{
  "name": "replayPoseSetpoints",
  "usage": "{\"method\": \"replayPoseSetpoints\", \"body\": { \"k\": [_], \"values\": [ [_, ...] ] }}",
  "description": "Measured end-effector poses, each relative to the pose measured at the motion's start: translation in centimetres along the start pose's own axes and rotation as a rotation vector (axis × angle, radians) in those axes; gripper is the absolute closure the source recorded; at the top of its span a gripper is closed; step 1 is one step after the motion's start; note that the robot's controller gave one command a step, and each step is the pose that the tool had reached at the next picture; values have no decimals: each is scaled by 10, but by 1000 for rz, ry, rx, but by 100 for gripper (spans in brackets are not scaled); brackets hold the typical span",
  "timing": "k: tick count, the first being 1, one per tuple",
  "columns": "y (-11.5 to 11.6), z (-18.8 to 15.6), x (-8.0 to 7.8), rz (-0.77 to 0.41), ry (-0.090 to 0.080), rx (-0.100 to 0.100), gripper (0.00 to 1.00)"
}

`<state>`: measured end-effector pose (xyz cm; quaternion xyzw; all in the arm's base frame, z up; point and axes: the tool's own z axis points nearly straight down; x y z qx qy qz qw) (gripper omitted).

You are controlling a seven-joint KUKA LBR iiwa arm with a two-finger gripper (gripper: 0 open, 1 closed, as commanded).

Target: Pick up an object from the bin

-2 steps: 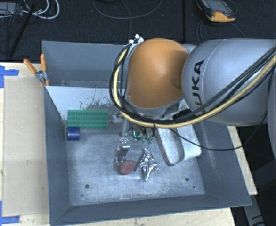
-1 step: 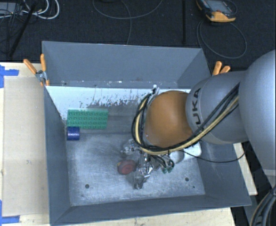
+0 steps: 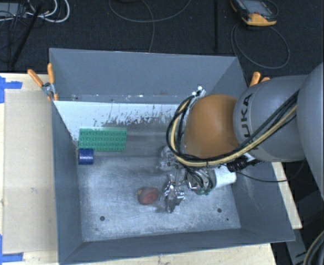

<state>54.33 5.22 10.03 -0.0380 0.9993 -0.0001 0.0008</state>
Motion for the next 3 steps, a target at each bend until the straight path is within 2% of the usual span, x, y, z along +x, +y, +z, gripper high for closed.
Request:
{"method": "replayPoseSetpoints", "body": {
  "k": [1,2,3],
  "values": [
    [-40,-3,0,-71,2,1,0],
    [-15,29,-10,6,1,1,0],
    [-15,28,-10,9,2,0,0]
  ]
}}
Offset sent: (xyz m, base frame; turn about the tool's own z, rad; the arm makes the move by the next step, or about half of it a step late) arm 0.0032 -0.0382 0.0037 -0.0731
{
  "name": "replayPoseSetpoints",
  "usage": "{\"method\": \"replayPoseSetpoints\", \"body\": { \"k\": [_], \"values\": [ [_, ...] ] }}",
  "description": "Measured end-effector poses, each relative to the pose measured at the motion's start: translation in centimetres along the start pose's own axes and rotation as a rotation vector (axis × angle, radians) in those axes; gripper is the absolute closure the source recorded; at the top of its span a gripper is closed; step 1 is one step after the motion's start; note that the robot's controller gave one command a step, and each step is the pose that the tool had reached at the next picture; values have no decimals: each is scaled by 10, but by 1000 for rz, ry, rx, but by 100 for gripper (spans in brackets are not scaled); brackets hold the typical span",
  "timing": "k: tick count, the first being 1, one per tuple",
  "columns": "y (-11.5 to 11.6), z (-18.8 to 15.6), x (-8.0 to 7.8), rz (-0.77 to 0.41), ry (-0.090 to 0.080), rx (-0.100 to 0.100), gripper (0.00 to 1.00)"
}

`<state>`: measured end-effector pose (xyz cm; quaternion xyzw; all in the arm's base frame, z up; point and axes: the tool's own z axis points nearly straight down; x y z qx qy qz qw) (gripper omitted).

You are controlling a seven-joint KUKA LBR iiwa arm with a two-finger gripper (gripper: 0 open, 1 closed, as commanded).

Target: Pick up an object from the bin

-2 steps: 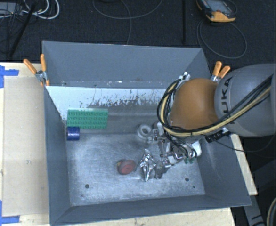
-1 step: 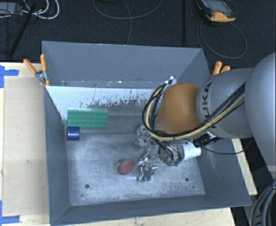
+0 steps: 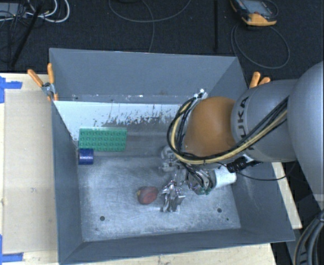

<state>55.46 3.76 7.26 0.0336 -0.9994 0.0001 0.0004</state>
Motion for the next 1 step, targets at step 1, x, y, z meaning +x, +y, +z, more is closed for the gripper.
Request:
{"method": "replayPoseSetpoints", "body": {
  "k": [1],
  "values": [
    [1,-2,-1,2,-3,-2,100]
  ]
}}
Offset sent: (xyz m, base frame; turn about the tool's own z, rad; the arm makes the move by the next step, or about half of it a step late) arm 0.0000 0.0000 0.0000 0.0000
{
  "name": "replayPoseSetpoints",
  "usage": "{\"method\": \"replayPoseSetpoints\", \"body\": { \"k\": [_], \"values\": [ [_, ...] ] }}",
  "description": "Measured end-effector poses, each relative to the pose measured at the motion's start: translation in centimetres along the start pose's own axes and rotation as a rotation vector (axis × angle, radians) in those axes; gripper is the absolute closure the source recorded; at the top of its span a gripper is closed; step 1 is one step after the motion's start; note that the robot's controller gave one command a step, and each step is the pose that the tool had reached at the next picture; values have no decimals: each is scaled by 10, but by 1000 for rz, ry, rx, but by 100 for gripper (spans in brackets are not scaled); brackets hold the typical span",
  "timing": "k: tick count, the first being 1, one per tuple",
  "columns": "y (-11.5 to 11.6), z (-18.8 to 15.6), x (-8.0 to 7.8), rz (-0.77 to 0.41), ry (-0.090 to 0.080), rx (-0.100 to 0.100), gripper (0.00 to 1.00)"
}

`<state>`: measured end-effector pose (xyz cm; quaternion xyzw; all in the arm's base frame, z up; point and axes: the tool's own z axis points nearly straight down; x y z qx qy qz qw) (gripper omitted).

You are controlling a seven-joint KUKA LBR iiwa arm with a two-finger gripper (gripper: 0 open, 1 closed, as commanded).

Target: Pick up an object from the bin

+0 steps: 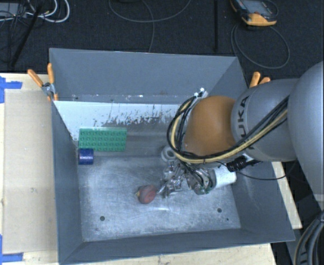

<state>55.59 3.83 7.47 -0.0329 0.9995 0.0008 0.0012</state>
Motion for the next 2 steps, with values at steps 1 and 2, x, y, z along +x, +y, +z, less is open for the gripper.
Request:
{"method": "replayPoseSetpoints", "body": {
  "k": [1,2],
  "values": [
    [0,-30,-1,4,1,1,100],
    [0,-87,-2,8,-2,1,100]
  ]
}}
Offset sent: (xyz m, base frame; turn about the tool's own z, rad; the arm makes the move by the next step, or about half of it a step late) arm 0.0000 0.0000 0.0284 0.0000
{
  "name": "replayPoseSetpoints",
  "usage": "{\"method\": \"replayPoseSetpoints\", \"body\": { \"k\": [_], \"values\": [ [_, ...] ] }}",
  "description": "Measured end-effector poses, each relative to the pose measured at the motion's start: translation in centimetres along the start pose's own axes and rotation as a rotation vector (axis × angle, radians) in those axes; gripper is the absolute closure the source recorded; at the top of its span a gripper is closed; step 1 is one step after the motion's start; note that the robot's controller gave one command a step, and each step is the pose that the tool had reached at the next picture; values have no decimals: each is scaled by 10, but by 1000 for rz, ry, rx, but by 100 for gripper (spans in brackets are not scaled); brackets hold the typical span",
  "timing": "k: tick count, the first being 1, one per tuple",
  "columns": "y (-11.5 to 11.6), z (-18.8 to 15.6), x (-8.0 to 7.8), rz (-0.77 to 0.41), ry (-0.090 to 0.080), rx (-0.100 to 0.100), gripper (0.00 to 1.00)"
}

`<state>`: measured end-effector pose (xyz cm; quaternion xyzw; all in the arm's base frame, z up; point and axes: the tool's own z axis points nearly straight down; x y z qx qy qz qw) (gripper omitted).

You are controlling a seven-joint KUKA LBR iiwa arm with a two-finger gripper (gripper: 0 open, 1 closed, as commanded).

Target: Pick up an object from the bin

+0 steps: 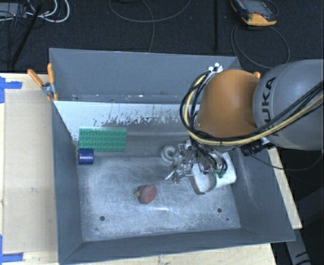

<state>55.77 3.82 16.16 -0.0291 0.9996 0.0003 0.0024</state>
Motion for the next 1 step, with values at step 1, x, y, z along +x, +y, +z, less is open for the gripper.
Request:
{"method": "replayPoseSetpoints", "body": {
  "k": [1],
  "values": [
    [0,-9,-1,4,3,0,100]
  ]
}}
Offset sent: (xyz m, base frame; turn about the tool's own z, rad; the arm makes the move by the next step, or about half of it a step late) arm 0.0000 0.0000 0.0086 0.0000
